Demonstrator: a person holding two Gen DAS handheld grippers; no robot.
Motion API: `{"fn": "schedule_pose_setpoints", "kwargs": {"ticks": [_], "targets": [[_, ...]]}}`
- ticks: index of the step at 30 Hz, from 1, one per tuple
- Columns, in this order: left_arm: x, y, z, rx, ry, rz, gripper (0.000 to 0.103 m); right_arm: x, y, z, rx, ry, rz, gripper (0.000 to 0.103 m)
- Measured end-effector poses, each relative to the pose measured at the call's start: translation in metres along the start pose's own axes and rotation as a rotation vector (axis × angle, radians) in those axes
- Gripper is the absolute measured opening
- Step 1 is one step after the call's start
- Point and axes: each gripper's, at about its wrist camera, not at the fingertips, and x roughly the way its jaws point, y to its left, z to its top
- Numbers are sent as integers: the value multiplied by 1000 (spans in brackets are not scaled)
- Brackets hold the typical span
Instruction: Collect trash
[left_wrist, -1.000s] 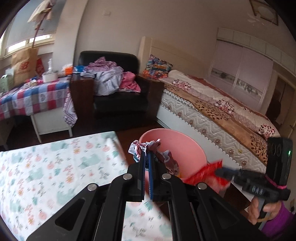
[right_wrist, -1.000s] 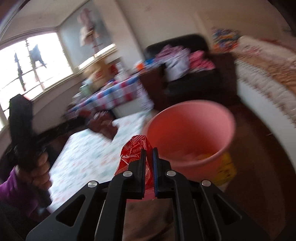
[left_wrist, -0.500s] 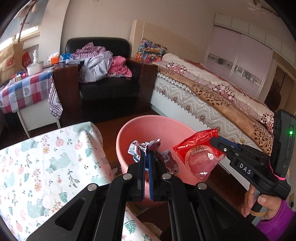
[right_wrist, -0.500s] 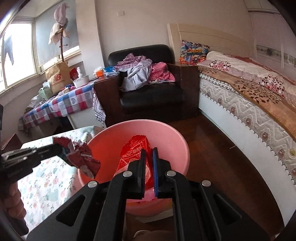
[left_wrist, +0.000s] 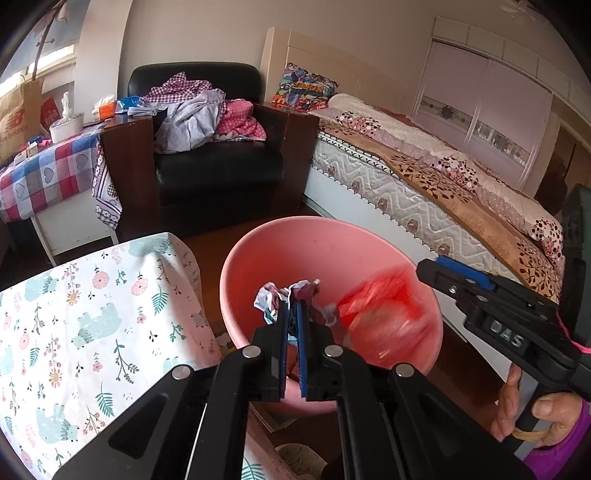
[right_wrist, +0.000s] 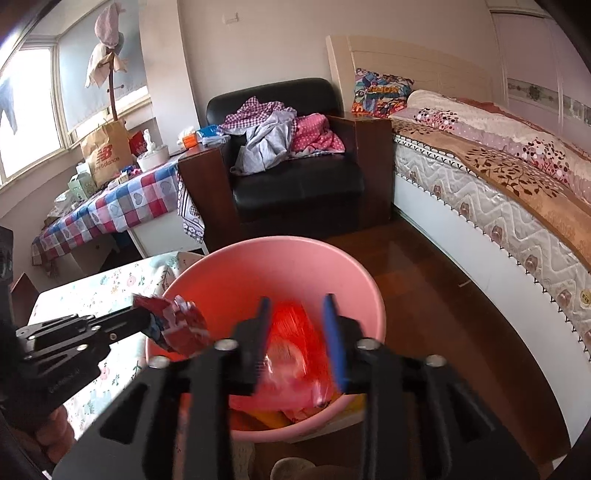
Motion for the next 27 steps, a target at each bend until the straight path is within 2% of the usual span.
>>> {"fn": "schedule_pose_setpoints", "kwargs": {"ticks": [3, 5, 6, 14, 17, 27], "targets": [[1, 0, 1, -14, 4, -1, 11, -4, -2, 0, 2, -3, 2, 38], [-2, 1, 2, -27, 1, 5, 33, -6, -2, 0, 7, 1, 14, 38], [-4, 2, 3, -33, -3, 7, 37, -8, -2, 0, 9, 1, 19, 38], [-30, 5, 1, -48, -32, 7, 40, -32, 5, -4, 19, -17, 54, 40], [-43, 5, -3, -41, -44, 10, 45, -41, 9, -8, 35, -19, 79, 51], [-86, 14, -24, -56, -58, 20, 45, -79, 37, -28, 8, -14, 119, 51]]}}
